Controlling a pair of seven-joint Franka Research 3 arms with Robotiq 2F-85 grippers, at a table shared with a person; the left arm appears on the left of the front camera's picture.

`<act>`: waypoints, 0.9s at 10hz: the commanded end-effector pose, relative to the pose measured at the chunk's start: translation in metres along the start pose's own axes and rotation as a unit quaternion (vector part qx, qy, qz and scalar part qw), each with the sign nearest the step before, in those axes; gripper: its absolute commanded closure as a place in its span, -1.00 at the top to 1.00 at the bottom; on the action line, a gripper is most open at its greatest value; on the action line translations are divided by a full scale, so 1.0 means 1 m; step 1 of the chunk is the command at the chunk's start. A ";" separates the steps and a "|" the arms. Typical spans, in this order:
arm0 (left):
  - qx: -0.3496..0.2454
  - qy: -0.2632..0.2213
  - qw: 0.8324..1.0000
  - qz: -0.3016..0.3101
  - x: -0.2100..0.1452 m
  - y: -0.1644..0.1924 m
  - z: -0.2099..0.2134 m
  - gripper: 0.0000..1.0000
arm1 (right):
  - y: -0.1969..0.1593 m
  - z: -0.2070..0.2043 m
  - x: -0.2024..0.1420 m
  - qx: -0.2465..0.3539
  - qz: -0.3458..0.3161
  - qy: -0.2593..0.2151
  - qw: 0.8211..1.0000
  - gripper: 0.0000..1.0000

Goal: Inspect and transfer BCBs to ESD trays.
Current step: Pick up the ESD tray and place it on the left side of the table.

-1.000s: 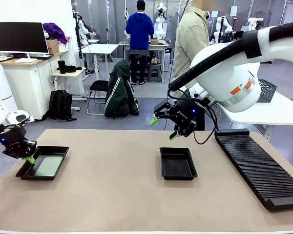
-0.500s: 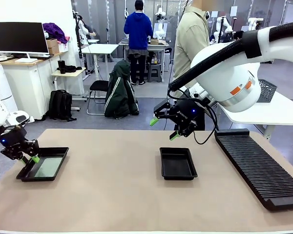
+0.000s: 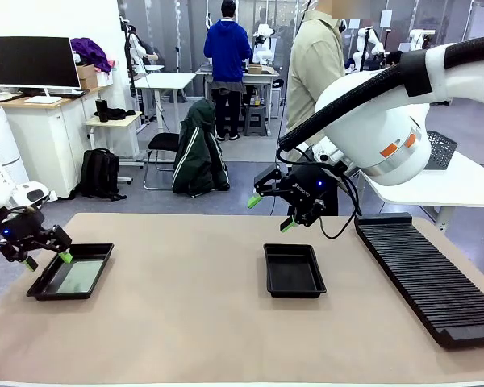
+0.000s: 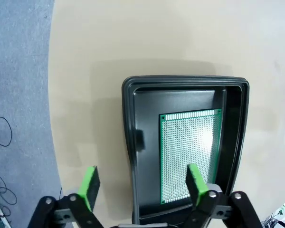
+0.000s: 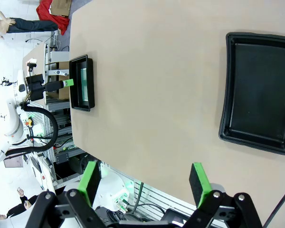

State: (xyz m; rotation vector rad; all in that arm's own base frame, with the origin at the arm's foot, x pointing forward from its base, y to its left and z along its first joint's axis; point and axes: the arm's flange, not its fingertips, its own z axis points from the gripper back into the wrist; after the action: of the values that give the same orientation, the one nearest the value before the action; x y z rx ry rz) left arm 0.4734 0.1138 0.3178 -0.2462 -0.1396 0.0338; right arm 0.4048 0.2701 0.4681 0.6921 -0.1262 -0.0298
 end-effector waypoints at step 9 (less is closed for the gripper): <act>0.000 -0.001 1.000 0.000 0.000 0.000 0.001 1.00 | 0.000 0.000 0.000 0.000 -0.004 0.000 1.000 1.00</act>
State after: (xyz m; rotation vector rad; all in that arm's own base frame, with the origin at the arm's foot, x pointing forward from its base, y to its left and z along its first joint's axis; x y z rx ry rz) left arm 0.4736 0.1132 0.3189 -0.2457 -0.1402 0.0327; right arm 0.4048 0.2701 0.4681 0.6921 -0.1262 -0.0298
